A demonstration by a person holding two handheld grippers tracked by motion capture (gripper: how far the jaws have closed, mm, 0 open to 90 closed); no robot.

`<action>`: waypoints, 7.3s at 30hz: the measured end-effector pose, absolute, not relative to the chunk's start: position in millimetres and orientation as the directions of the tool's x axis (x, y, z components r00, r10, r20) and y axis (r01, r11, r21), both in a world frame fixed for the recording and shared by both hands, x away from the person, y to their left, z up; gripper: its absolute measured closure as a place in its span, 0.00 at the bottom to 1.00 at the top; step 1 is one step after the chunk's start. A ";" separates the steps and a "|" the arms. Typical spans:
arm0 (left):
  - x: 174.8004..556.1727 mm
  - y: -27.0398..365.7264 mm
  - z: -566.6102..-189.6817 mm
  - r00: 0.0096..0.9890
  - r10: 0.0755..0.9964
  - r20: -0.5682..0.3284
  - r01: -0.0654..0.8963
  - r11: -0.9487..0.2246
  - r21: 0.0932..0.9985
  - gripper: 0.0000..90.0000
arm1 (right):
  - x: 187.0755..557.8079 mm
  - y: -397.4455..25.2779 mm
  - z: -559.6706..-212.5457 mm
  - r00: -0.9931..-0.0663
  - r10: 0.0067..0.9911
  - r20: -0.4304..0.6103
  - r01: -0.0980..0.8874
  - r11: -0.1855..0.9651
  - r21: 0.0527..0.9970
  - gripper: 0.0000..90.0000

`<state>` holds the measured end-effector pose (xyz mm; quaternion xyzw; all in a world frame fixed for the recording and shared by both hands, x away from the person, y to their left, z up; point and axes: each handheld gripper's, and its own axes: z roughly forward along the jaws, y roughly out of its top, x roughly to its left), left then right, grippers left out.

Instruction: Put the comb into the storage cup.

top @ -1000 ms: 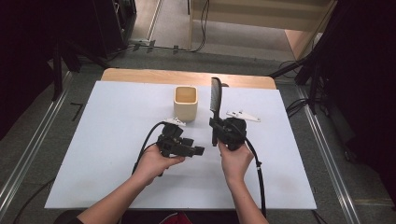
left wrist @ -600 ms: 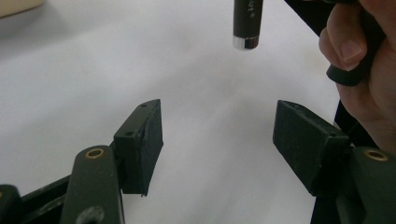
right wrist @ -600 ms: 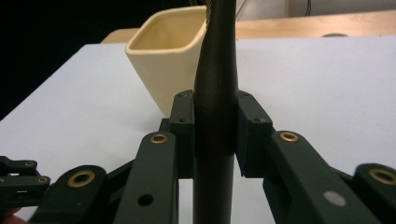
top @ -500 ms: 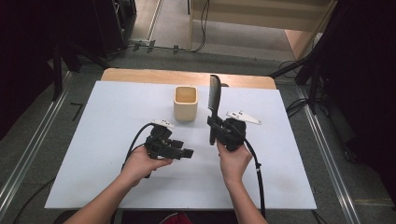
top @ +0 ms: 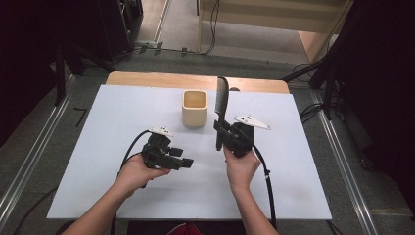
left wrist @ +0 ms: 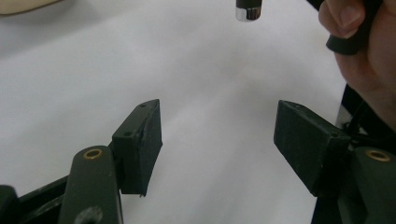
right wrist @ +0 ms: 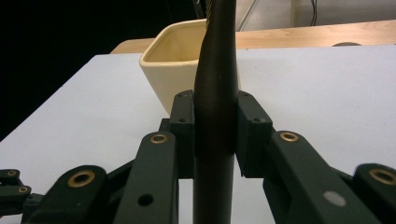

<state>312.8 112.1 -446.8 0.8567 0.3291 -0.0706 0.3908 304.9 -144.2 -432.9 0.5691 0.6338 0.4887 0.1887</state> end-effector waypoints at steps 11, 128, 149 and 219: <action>307.3 126.8 -450.2 0.793 0.508 -0.336 0.588 -0.496 0.638 0.37 | 309.9 -140.8 -430.5 -0.290 0.894 0.343 0.550 -0.138 0.824 0.78; 293.3 206.5 -458.7 0.730 0.616 -0.294 0.623 -0.426 0.656 0.38 | 452.2 -94.9 -382.0 -0.313 0.894 0.320 0.533 -0.113 0.839 0.78; 293.3 210.5 -458.0 0.738 0.610 -0.288 0.612 -0.428 0.665 0.39 | 456.5 -83.7 -398.2 -0.307 0.909 0.282 0.527 -0.085 0.846 0.78; 293.2 209.0 -461.6 0.740 0.608 -0.287 0.614 -0.437 0.657 0.39 | 430.9 -88.7 -442.9 -0.354 0.909 0.223 0.528 -0.003 0.849 0.72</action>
